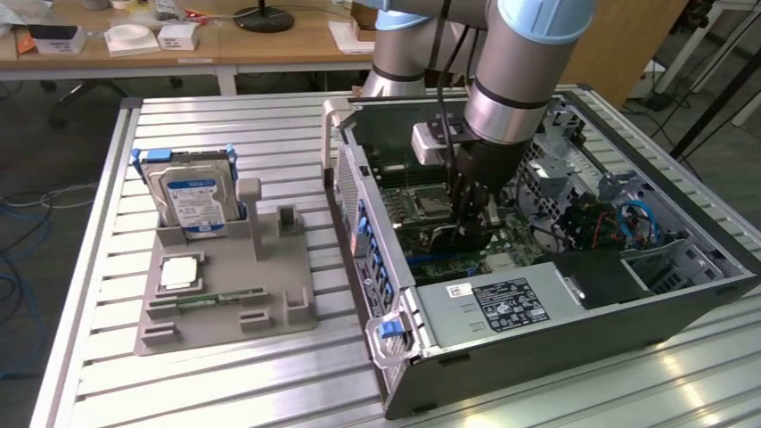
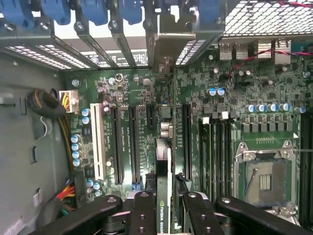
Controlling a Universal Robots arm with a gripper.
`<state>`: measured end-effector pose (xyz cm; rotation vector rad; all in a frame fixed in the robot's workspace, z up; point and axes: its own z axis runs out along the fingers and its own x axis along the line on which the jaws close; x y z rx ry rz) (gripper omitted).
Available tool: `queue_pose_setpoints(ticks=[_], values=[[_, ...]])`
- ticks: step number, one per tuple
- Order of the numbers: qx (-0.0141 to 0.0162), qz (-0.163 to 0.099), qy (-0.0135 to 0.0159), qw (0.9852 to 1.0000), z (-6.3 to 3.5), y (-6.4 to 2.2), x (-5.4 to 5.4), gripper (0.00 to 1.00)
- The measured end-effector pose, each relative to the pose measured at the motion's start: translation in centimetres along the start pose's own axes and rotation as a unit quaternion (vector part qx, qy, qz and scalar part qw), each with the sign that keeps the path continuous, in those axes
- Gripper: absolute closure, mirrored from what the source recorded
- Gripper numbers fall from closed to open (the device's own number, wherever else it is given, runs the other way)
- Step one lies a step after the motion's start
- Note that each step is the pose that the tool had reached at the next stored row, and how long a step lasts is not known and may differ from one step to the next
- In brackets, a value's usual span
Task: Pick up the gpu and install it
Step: 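Insert the gpu into the slot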
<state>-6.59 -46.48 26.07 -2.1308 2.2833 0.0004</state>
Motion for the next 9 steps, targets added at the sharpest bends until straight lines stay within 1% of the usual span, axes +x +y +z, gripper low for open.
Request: queue_pose_setpoints(ticks=[2,6,9], values=[[0.0,0.0,0.0001,1.0,0.08,0.03,0.01,0.74],[0.0,0.0,0.0001,1.0,0.26,0.43,0.02,0.74],[0.0,0.0,0.0,1.0,0.32,0.56,-0.12,0.74]])
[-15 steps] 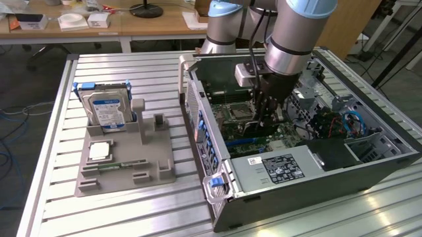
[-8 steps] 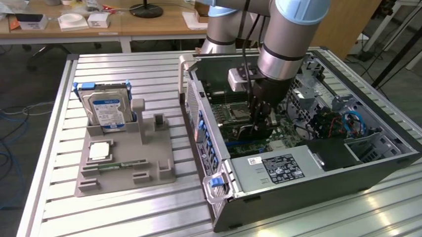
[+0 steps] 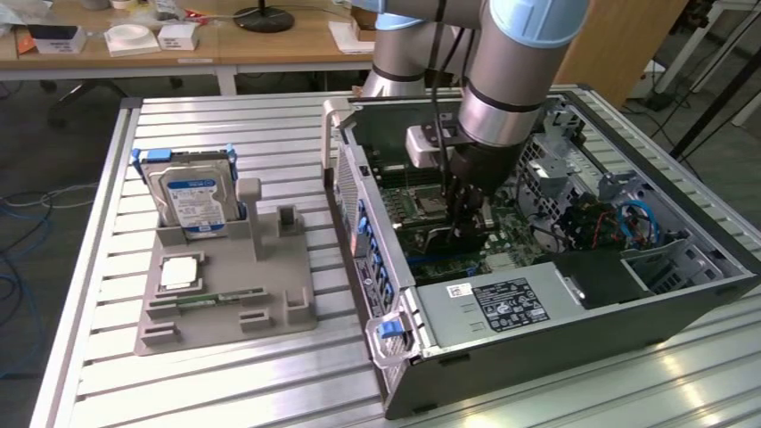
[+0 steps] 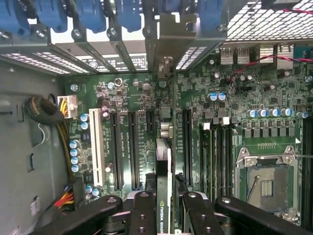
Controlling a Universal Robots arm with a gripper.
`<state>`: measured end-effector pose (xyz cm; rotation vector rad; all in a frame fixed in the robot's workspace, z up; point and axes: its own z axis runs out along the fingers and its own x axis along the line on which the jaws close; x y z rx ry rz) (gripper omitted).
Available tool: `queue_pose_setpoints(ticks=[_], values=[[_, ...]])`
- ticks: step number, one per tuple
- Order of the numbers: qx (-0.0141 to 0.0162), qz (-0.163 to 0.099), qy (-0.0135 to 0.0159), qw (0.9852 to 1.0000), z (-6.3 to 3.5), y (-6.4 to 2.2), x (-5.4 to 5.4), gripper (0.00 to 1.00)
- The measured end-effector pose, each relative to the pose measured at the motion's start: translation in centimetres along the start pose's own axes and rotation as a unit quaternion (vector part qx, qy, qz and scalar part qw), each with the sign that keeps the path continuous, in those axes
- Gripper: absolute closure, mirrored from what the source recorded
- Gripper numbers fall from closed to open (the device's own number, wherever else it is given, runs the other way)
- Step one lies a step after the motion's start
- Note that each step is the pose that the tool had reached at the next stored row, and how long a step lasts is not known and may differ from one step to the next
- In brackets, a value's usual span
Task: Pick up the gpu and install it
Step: 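Insert the gpu into the slot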
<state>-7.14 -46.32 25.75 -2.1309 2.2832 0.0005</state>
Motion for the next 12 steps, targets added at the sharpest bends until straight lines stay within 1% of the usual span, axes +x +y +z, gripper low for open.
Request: queue_pose_setpoints(ticks=[3,7,12], values=[[0.0001,0.0,0.0001,1.0,0.04,0.04,-0.27,0.74],[-0.0002,-0.009,0.0002,1.0,0.16,0.05,-0.29,0.74],[-0.0002,-0.009,-0.0001,1.0,0.2,0.05,-0.3,0.74]])
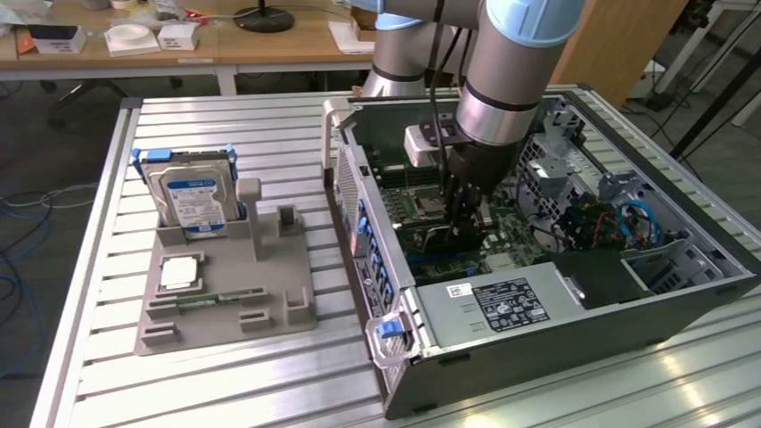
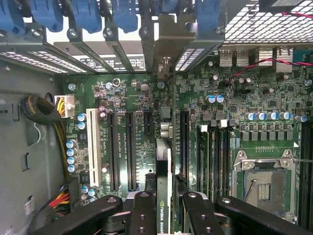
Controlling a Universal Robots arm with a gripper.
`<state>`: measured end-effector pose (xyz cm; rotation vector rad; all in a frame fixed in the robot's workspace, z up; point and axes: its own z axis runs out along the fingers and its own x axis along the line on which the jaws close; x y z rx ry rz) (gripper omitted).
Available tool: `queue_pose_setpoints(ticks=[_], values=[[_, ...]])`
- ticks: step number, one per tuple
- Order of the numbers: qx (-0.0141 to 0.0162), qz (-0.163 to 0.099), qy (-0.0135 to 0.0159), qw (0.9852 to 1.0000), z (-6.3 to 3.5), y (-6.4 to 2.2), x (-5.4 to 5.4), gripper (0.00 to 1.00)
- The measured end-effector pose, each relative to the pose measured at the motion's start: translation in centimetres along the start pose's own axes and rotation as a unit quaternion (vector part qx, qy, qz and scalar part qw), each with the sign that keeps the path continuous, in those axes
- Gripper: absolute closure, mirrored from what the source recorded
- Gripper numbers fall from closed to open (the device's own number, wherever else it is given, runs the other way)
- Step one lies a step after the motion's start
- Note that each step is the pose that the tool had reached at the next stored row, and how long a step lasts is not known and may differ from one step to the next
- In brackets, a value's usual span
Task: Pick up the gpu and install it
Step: 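Insert the gpu into the slot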
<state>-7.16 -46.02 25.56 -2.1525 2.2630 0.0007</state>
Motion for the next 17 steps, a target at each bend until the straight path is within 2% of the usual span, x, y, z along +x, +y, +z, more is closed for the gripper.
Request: queue_pose_setpoints(ticks=[17], values=[[0.0,-0.001,-0.0002,1.0,0.0,0.0,0.0,0.74]])
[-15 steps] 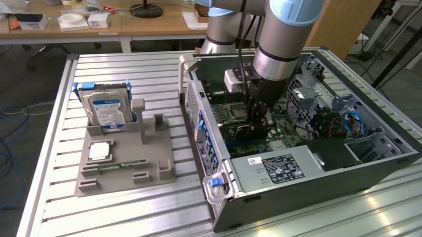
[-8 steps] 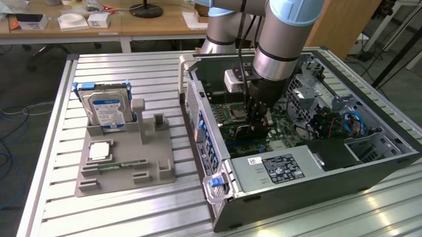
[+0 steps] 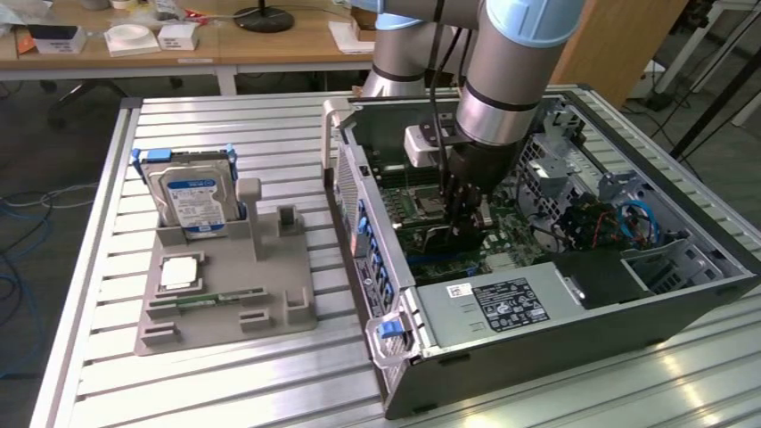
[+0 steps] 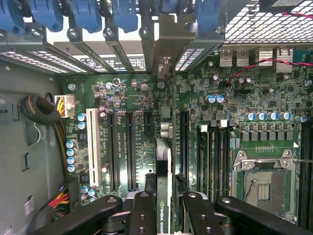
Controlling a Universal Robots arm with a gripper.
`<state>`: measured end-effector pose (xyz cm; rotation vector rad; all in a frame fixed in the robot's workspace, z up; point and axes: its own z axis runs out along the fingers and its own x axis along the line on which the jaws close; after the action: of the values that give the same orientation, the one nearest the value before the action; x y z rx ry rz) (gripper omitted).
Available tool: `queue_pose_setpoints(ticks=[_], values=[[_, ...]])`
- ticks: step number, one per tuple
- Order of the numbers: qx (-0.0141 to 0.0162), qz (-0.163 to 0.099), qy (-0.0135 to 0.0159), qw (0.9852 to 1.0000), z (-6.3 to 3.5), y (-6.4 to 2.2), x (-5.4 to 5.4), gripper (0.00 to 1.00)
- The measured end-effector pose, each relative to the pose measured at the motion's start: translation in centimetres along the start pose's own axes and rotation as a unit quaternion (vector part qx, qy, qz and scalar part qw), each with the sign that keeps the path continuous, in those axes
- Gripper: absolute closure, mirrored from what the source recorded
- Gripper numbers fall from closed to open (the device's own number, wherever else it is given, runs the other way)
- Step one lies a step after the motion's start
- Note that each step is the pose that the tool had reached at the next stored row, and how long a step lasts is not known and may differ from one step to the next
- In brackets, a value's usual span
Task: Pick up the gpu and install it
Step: 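Insert the gpu into the slot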
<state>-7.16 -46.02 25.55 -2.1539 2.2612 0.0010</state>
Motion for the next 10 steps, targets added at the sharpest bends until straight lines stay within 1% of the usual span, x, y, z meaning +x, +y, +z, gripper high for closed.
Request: queue_pose_setpoints(ticks=[2,4,10], values=[[0.0,0.0,-0.0001,1.0,0.0,0.0,-0.08,0.74],[0.0004,-0.001,-0.0008,1.0,0.07,-0.01,-0.2,0.74],[0.0,-0.001,0.0013,1.0,0.12,0.01,-0.19,0.74]])
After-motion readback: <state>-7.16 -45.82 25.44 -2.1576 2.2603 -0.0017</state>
